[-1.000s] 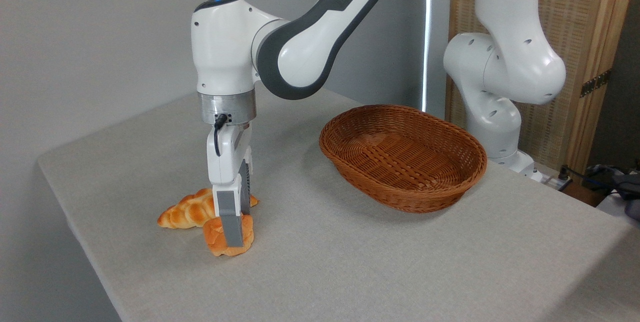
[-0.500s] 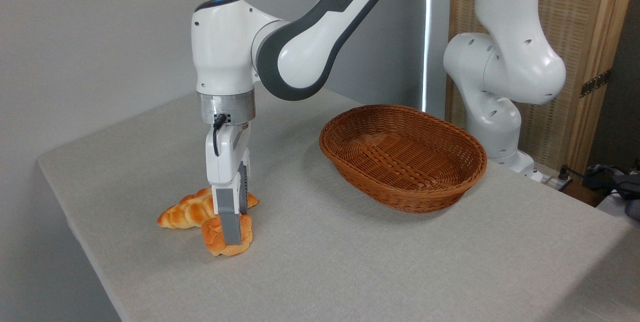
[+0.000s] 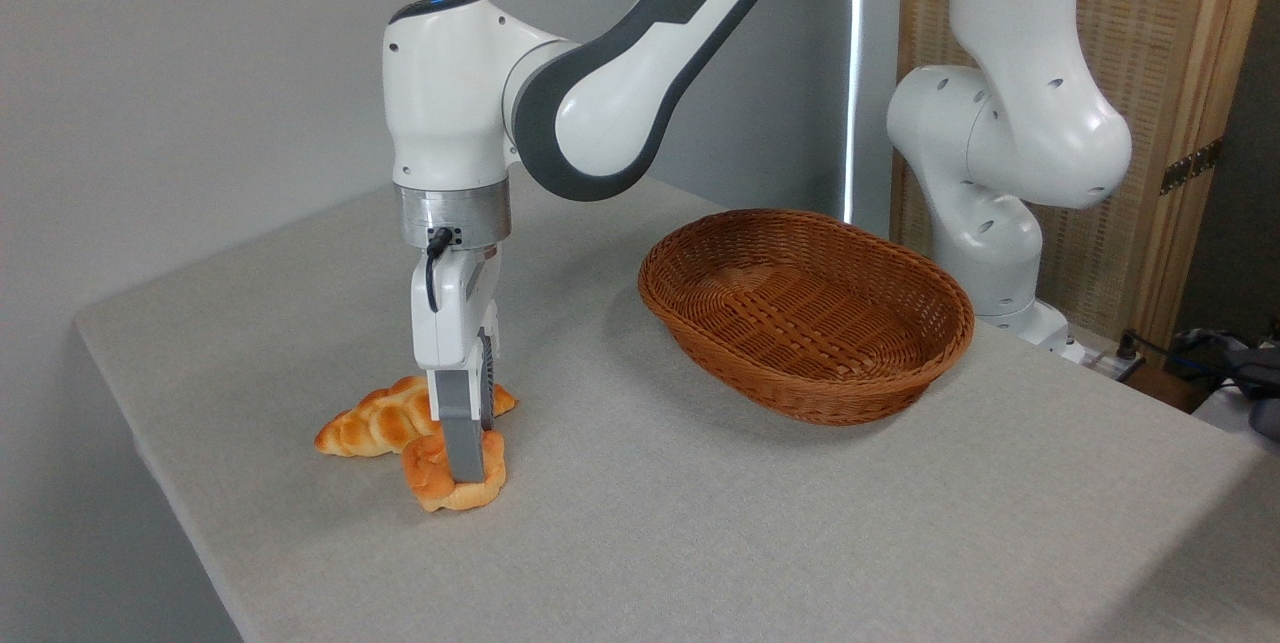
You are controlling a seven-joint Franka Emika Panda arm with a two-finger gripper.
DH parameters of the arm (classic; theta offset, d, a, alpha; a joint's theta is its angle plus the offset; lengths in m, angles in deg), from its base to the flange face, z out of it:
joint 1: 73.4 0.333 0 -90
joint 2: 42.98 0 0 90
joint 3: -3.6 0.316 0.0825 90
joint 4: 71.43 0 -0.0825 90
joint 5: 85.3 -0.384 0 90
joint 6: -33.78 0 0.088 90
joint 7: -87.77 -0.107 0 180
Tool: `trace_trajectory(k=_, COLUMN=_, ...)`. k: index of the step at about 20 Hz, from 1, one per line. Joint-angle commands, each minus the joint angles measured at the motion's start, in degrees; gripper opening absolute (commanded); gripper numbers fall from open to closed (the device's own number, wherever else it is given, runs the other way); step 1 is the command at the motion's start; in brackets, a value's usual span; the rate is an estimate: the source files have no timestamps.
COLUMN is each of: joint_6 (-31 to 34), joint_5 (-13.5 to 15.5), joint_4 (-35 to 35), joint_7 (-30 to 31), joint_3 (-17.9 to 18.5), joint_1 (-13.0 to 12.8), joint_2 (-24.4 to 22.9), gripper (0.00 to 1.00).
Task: Put bread into the basket
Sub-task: 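Close the gripper fingers around the round orange bun, then lift the round bun and carry it over the wicker basket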
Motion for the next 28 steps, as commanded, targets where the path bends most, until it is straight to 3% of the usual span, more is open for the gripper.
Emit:
trace_trajectory(k=1, joint_6=-1.9, joint_5=-0.8, joint_4=-0.6, joint_7=-0.5, joint_3=0.5, joint_1=0.0, joint_2=0.0, gripper=0.45)
trace_trajectory(k=8, joint_6=-1.3, joint_5=0.4, joint_4=-0.3, joint_7=0.3, joint_3=0.5, joint_1=-0.1, joint_2=-1.0, gripper=0.45)
trace_trajectory(k=13, joint_6=2.1, joint_5=4.1, joint_4=-0.2, joint_7=0.4, joint_3=0.6, joint_1=-0.1, joint_2=-4.6, gripper=0.45)
trace_trajectory(k=15, joint_6=4.6, joint_5=7.3, joint_4=-0.1, joint_7=0.6, joint_3=1.3, joint_1=-0.1, joint_2=-6.8, gripper=0.46)
trace_trajectory(k=21, joint_6=18.6, joint_5=17.8, joint_4=0.0, joint_7=2.2, joint_3=4.8, joint_1=-0.3, joint_2=-16.9, gripper=0.5)
trace_trajectory(k=25, joint_6=28.9, joint_5=18.3, joint_4=-0.3, joint_7=4.8, joint_3=4.8, joint_1=-0.9, joint_2=-22.3, gripper=0.5)
trace_trajectory(k=28, joint_6=36.9, joint_5=18.3, joint_4=-0.4, joint_7=4.7, joint_3=4.8, joint_1=-2.9, joint_2=-26.9, gripper=0.5)
